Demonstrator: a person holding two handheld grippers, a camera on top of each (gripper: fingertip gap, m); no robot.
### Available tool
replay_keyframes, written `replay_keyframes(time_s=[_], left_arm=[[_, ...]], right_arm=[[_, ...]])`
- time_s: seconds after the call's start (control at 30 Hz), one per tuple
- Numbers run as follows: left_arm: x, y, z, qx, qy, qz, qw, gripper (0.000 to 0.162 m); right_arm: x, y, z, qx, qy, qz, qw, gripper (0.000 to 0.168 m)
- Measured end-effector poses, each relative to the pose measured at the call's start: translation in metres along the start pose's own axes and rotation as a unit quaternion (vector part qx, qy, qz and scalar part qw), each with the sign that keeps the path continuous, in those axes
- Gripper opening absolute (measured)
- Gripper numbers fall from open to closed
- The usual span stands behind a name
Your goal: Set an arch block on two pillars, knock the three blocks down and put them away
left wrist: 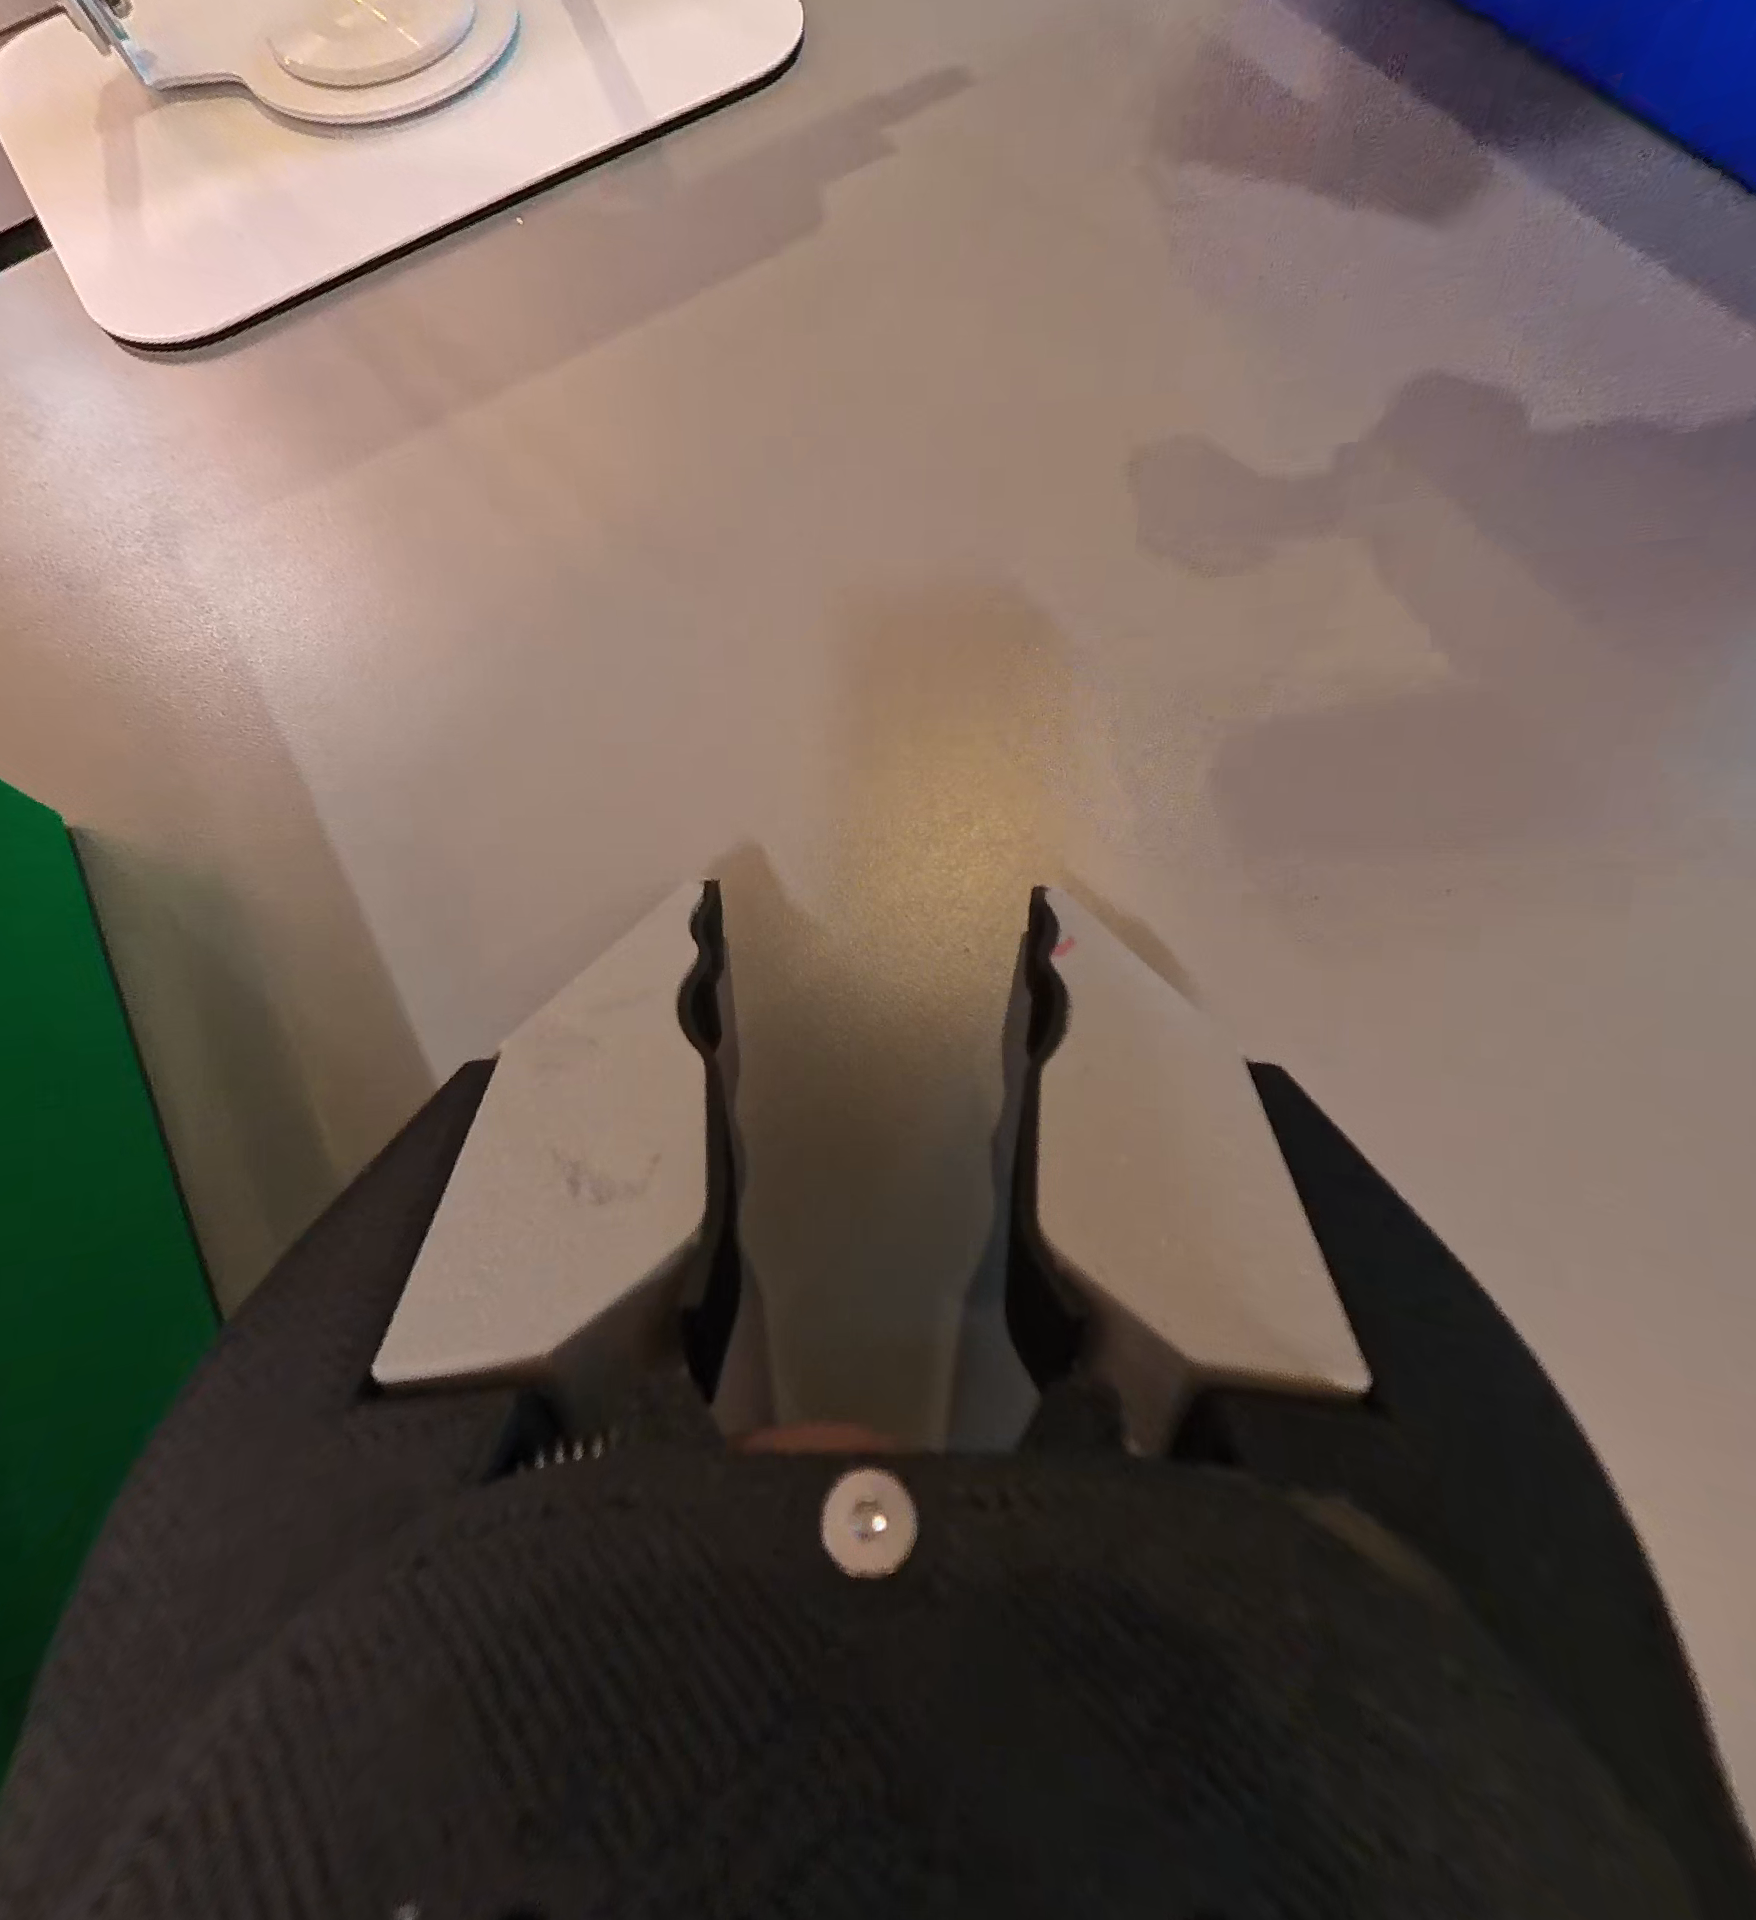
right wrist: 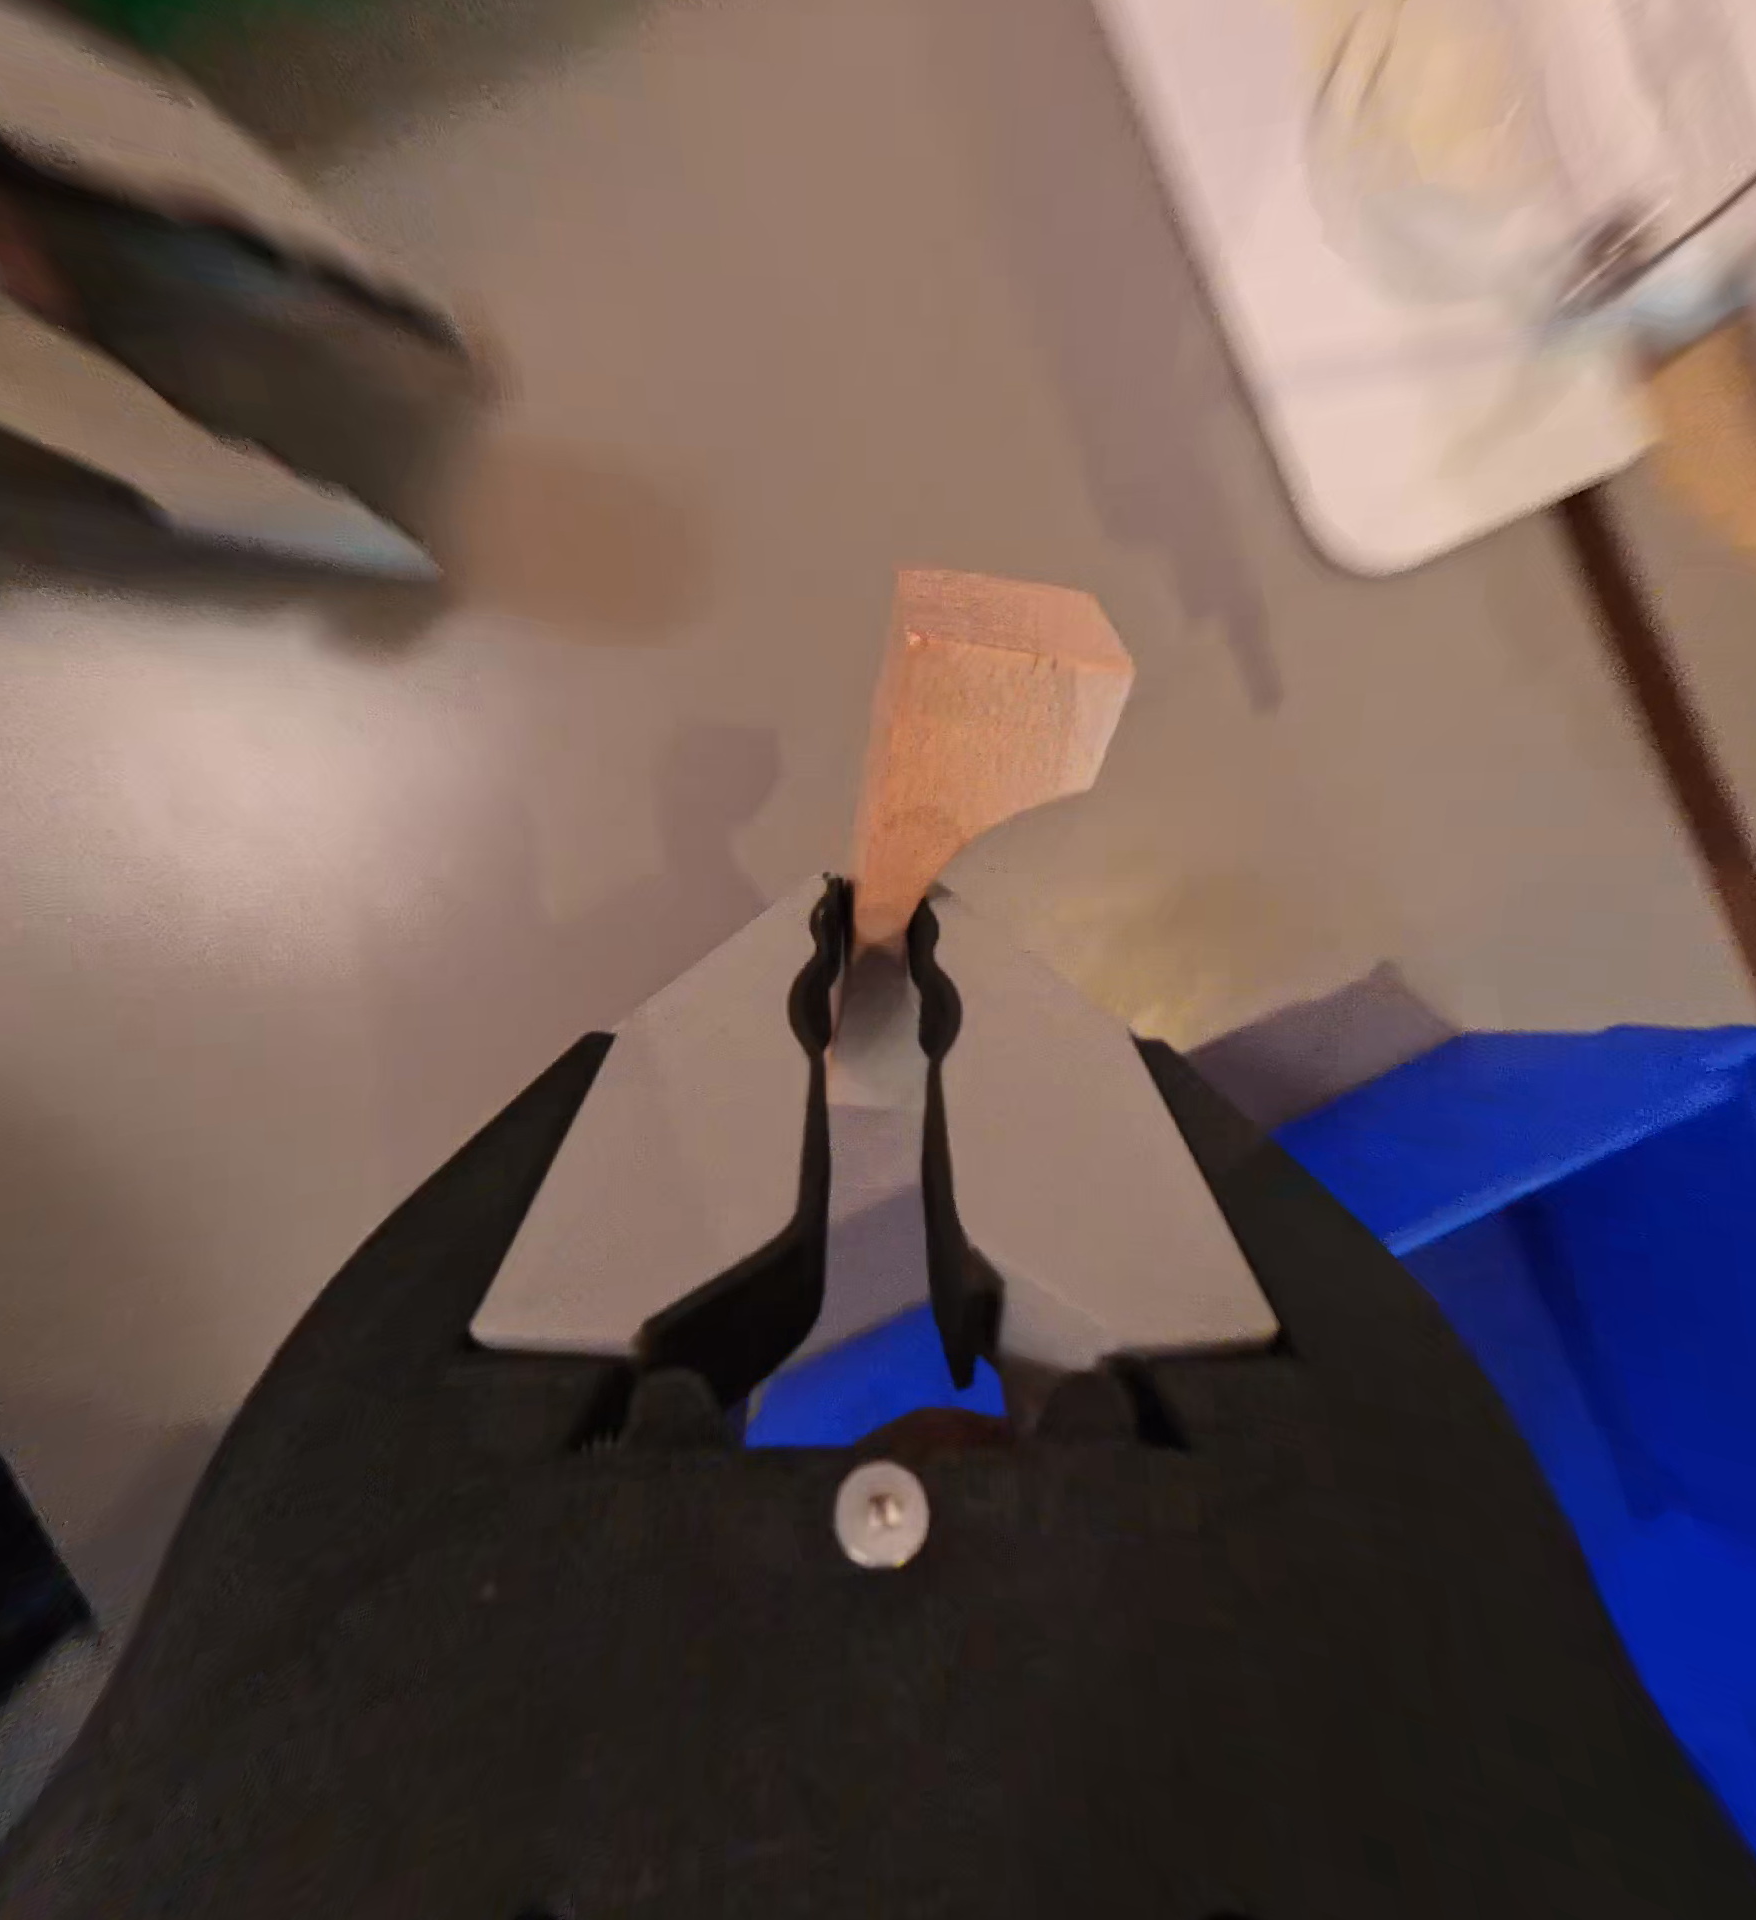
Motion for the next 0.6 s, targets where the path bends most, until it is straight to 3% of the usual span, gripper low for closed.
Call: replay_keyframes(time_s=[0.1,0.2,0.3,0.5,0.6], left_arm=[[0.0,0.0,0.0,0.001,0.002,0.001,1.0,0.056],[0.0,0.0,-0.001,0.003,0.006,0.002,1.0,0.056],[0.0,0.0,-0.001,0.004,0.007,0.002,1.0,0.056],[0.0,0.001,0.0,0.002,0.0,0.005,1.0,0.056],[0.0,0.001,-0.001,0.003,0.006,0.006,1.0,0.057]], right_arm=[[0.002,-0.063,0.007,-0.043,-0.001,-0.187,0.981,0.009],[-0.029,-0.111,-0.005,-0.153,0.041,-0.257,0.953,0.009],[-0.077,-0.122,-0.021,-0.237,0.1,-0.199,0.946,0.009],[-0.167,-0.073,-0.038,-0.253,0.198,0.002,0.947,0.012],[-0.177,-0.076,-0.044,-0.307,0.205,-0.003,0.929,0.011]])
Point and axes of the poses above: each gripper's, where its closed fingertips meet, y out along the fingers, x out of its top, z = x × y across the jaws, the point moved 6 cm from there along -y, back along the fingers, and after that the axes turned 14 degrees about x, right-handed, at the moved point
